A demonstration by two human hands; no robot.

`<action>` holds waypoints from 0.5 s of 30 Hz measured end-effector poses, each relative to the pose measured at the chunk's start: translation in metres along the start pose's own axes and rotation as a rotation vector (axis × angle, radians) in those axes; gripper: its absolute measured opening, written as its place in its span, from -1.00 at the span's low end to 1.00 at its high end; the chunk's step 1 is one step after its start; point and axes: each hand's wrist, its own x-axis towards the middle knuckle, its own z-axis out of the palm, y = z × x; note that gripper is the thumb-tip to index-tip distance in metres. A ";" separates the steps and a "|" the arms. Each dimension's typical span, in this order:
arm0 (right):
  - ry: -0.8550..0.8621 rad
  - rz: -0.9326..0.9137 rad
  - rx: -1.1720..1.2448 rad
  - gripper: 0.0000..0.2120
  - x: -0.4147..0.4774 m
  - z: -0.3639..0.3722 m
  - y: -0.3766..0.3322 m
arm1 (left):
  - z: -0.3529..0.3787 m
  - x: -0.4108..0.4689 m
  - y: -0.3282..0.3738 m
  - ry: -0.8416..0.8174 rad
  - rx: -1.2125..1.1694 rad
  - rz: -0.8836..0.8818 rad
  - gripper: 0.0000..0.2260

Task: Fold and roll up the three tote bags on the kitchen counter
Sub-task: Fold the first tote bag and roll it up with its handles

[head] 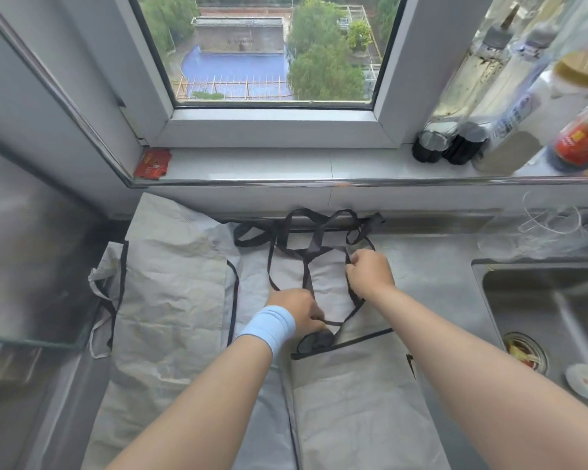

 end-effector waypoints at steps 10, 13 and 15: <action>0.126 -0.693 -0.266 -0.80 -0.078 0.003 0.049 | -0.001 -0.011 0.009 0.106 0.015 0.072 -0.74; 0.032 -0.671 -0.327 -0.80 -0.093 0.007 0.069 | -0.003 -0.007 0.010 0.272 0.172 0.000 -0.79; -0.054 -0.627 -0.339 -0.83 -0.097 0.010 0.079 | -0.003 -0.008 0.012 0.379 0.114 -0.117 -0.69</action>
